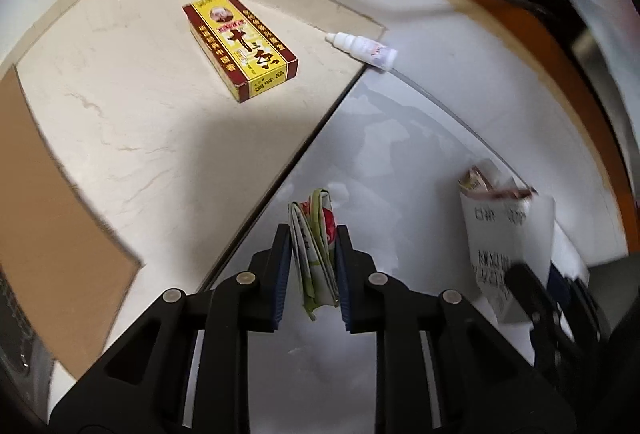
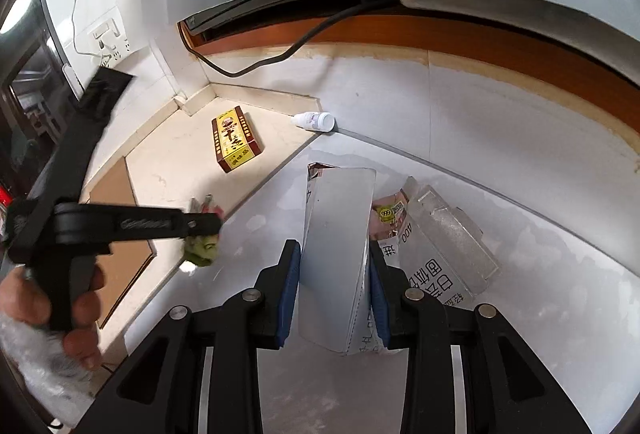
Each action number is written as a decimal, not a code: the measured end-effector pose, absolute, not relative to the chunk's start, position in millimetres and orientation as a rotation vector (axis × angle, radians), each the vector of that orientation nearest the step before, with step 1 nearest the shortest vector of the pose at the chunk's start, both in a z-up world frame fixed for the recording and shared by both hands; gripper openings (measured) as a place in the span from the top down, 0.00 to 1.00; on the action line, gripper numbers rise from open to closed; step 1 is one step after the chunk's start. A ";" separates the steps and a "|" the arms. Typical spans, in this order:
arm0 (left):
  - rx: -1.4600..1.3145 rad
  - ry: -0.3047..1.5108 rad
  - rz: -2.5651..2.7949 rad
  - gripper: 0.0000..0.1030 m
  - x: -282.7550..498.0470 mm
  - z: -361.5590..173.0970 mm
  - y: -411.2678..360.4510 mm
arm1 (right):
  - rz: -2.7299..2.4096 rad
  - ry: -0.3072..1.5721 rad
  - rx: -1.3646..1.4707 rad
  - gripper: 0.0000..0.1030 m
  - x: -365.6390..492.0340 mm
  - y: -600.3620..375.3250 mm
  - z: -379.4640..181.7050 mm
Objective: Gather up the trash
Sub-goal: 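Carry the carton and packet down over the floor trash bin, then open both tools to drop the carton and packet into the bin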
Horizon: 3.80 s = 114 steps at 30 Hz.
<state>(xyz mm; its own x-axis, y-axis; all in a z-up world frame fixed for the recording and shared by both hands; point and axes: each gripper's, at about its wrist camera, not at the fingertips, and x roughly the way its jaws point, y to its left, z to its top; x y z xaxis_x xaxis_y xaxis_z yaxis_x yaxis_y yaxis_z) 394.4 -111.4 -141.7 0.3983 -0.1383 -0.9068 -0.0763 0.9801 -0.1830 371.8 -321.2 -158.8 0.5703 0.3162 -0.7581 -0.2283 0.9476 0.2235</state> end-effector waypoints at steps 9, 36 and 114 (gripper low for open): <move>-0.128 1.125 -0.149 0.83 301.8 -100.2 -80.6 | 0.274 0.881 0.103 0.69 317.8 -287.2 -133.8; -0.020 1.180 -0.398 0.83 113.9 -102.7 -12.4 | 0.172 0.881 0.124 0.69 49.9 -143.6 -97.9; 0.264 1.323 -0.297 0.31 82.8 -416.0 -83.5 | 0.225 1.356 0.550 0.54 33.6 -218.4 -521.1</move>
